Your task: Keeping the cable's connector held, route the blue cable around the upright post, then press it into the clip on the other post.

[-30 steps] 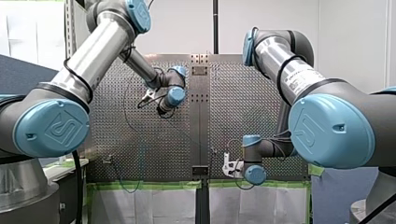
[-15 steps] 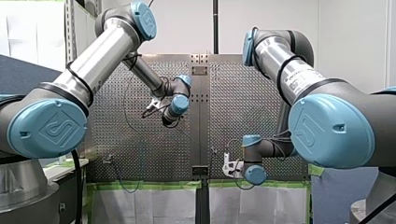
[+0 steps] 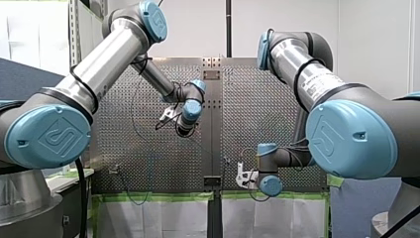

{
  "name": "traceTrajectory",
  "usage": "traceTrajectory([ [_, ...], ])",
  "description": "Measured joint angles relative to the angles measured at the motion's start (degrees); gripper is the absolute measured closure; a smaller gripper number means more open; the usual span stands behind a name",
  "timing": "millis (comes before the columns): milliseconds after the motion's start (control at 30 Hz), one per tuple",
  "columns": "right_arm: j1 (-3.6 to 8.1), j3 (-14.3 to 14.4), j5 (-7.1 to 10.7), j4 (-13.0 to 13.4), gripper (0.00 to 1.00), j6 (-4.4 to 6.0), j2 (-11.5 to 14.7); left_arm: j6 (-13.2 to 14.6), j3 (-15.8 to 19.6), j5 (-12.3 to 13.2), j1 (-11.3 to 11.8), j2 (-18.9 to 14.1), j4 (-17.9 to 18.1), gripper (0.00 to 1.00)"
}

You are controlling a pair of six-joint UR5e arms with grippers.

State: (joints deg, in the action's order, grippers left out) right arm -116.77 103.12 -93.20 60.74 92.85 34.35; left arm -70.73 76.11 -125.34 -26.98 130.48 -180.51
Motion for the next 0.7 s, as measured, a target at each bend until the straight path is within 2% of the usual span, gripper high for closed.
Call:
traceTrajectory([
  [267,-0.01,0.08,0.35,0.0,1.0,-0.03,0.18,-2.45,0.01,3.39,-1.03,1.96,1.39,0.0],
  [700,0.0,0.08,1.26,0.0,1.0,-0.18,0.44,-5.21,-0.01,4.85,-3.1,5.21,6.55,0.0],
])
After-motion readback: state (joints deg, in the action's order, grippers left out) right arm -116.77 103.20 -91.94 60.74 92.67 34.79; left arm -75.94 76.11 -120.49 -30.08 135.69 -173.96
